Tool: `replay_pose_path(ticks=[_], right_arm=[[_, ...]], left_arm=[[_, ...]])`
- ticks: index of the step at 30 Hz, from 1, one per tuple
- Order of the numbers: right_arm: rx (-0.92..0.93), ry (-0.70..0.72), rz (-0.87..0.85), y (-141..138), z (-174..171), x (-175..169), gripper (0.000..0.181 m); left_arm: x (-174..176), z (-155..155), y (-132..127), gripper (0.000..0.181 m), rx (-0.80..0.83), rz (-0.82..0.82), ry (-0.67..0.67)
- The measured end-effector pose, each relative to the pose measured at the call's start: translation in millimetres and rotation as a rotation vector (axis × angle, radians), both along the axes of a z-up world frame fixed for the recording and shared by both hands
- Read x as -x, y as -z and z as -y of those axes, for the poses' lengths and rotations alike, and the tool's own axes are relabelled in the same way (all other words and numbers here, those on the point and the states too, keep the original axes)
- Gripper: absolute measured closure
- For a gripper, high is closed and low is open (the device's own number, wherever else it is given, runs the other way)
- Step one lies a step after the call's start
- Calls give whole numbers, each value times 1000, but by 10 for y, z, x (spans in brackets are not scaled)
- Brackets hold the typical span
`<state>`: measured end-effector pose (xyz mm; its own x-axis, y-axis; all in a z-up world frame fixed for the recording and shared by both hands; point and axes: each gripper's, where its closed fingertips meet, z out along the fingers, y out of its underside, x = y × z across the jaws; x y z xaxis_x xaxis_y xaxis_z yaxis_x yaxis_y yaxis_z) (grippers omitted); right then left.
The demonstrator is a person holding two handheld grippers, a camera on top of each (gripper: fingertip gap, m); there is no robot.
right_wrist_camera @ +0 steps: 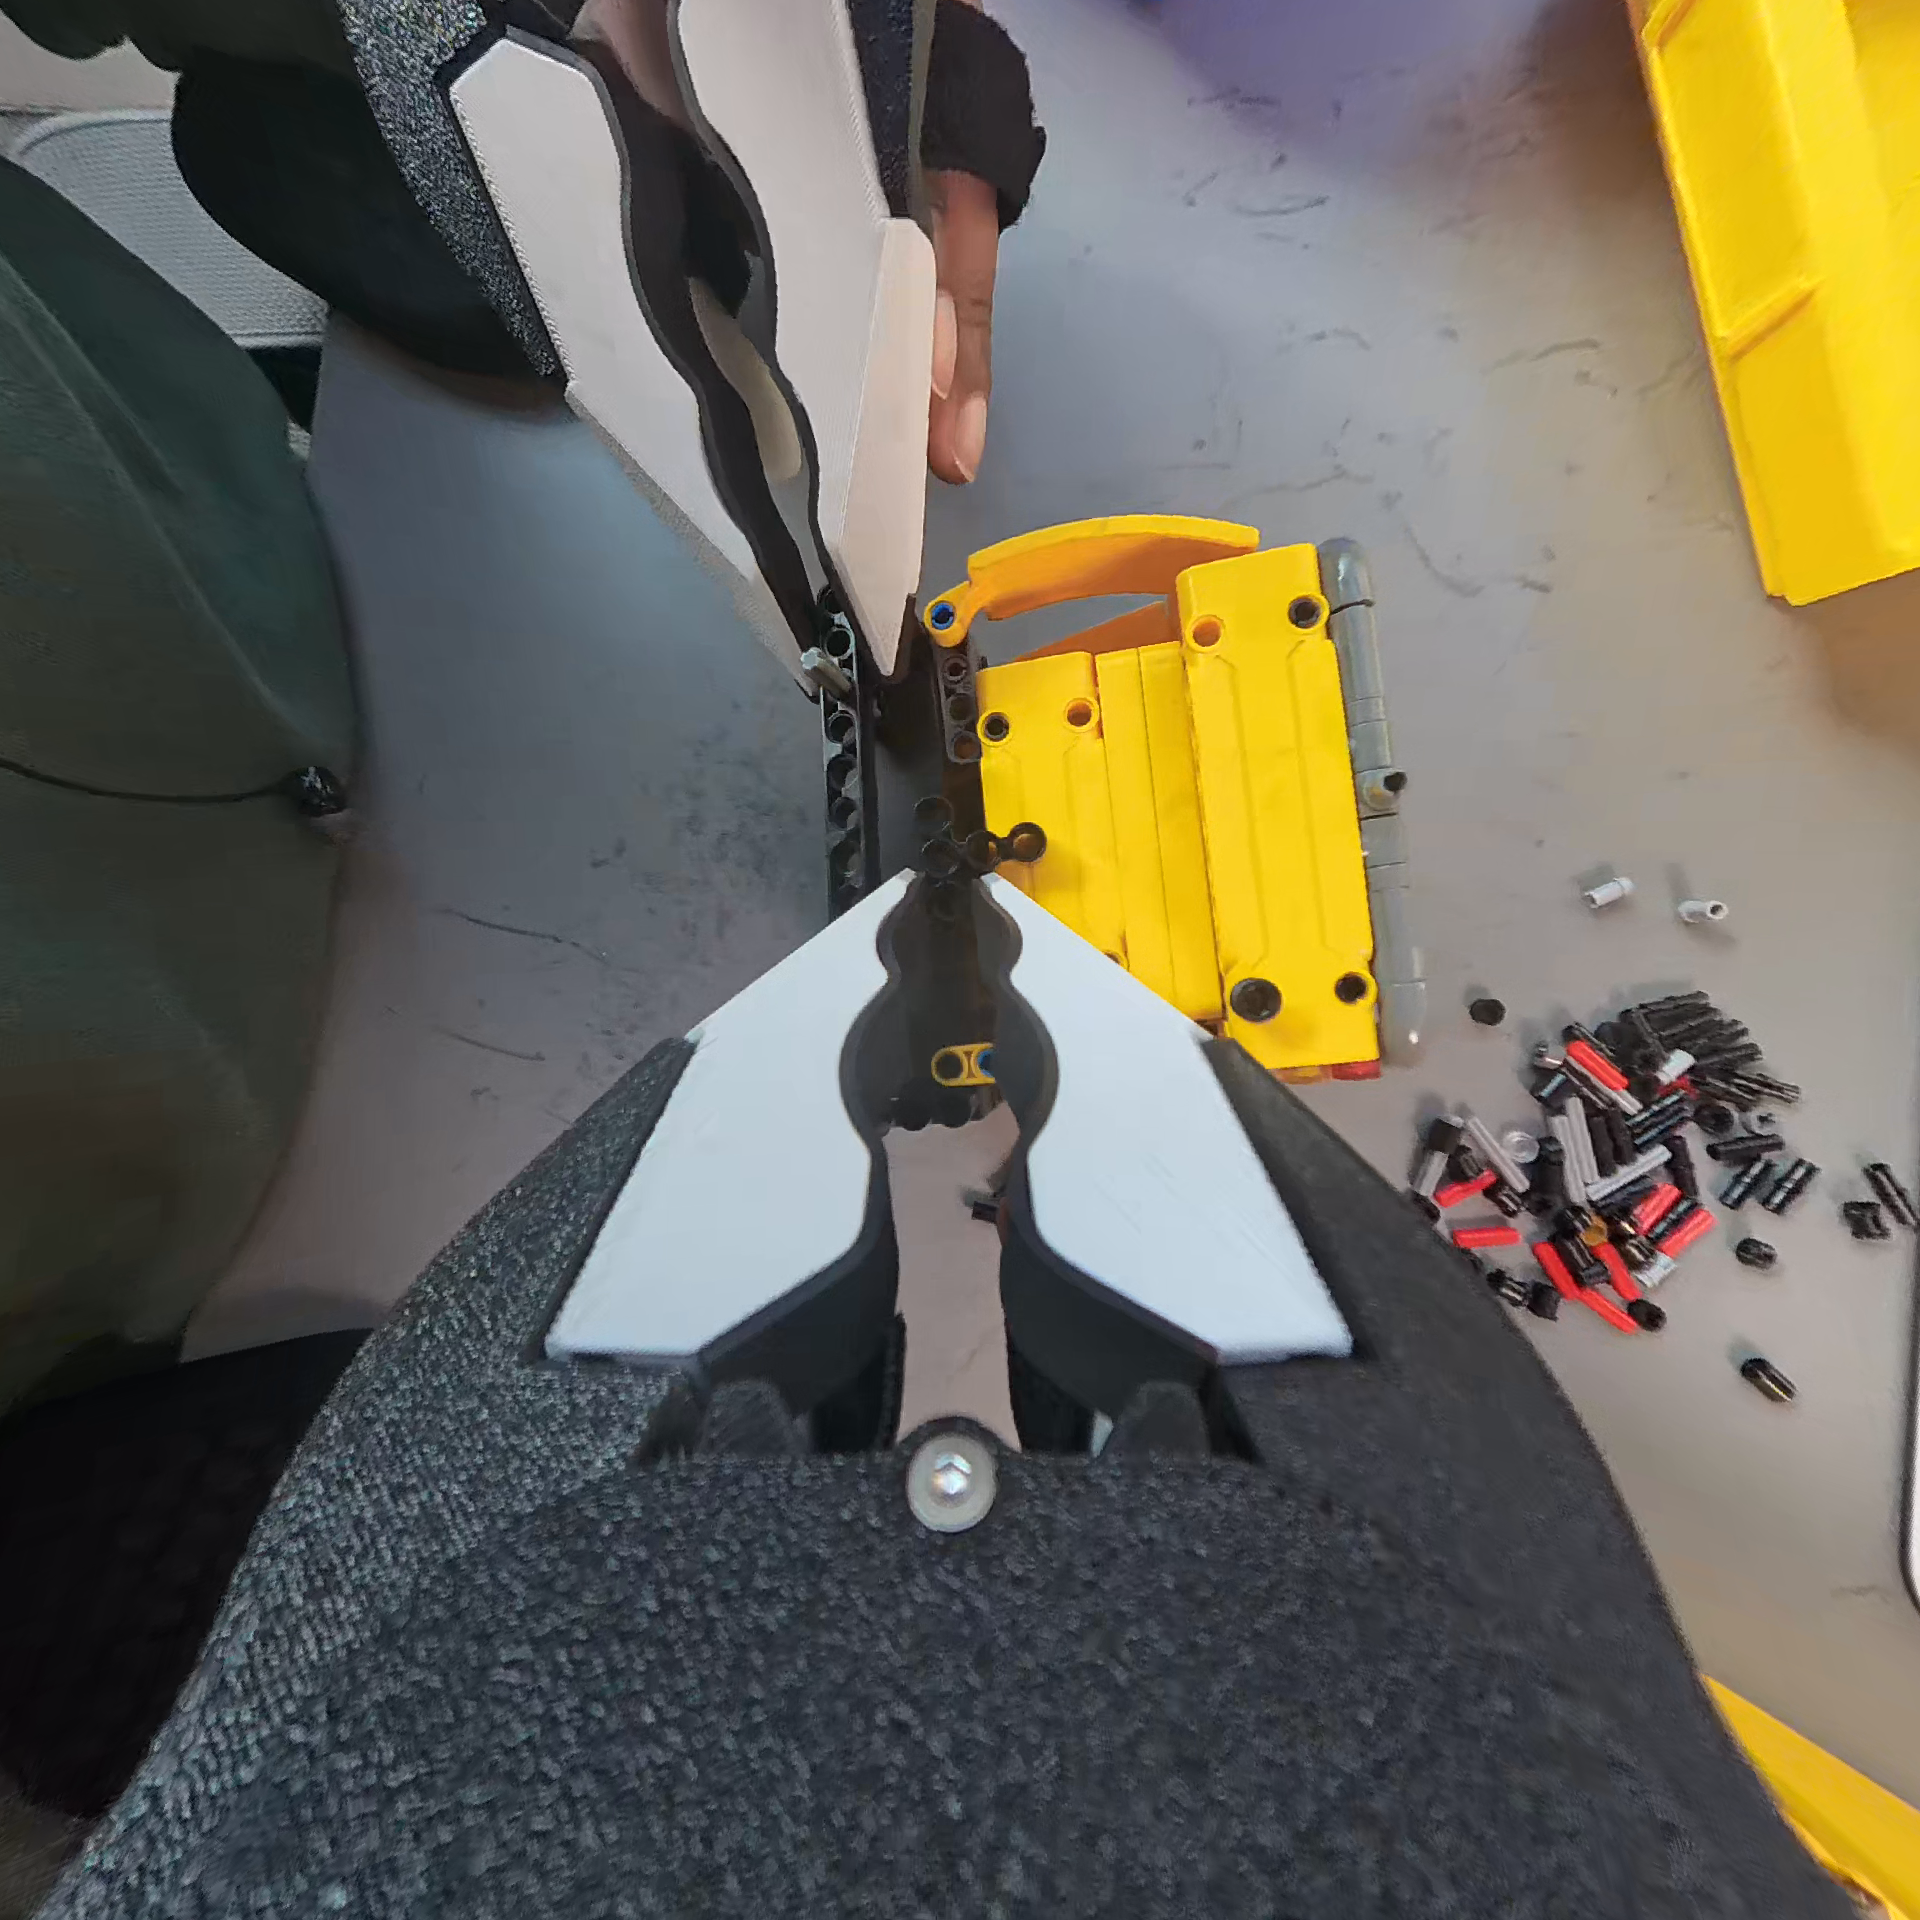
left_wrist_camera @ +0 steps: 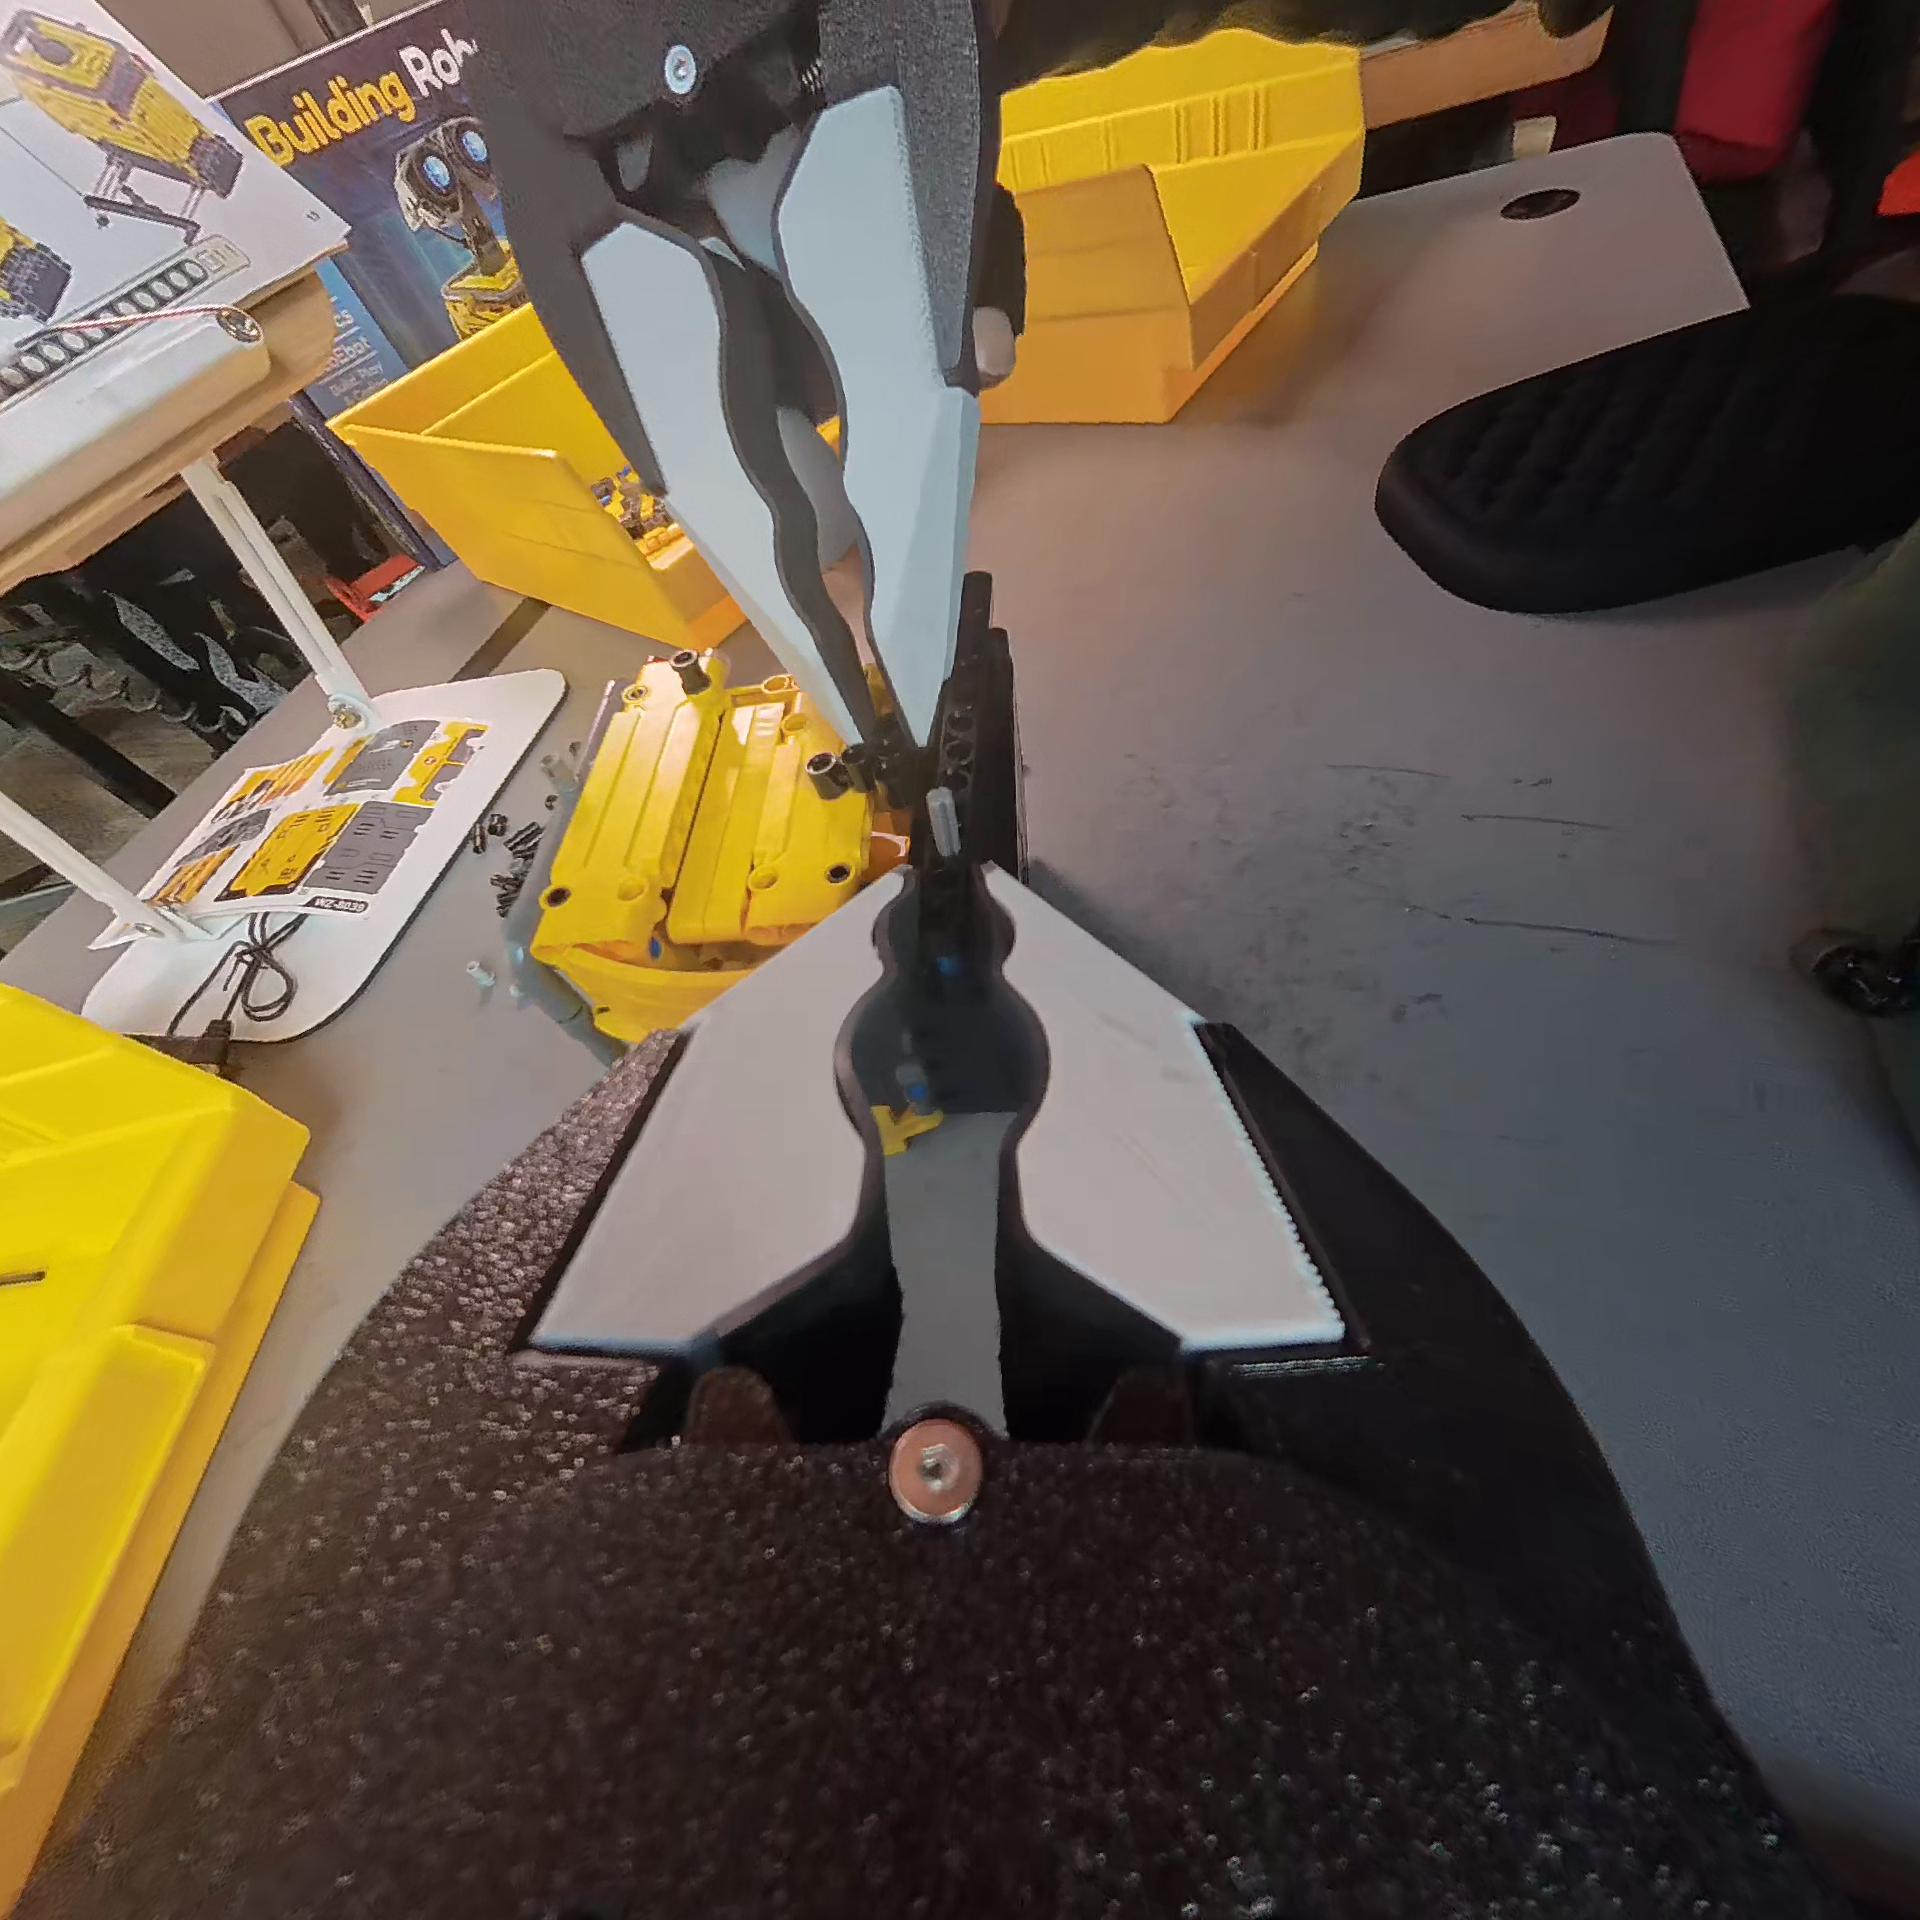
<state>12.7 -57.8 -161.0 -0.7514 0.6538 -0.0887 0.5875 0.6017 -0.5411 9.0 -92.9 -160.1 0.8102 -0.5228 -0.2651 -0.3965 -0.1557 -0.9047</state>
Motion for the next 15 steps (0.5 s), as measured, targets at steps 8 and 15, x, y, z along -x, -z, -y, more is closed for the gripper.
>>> replay_pose_path(ticks=[8, 15], right_arm=[[99, 0, 71, -33, -5, -17, 167], [103, -35, -14, -123, -5, 61, 170]], left_arm=[[0, 5, 2, 173, 9, 0, -1], [1, 6, 5, 174, 10, -3, 0]])
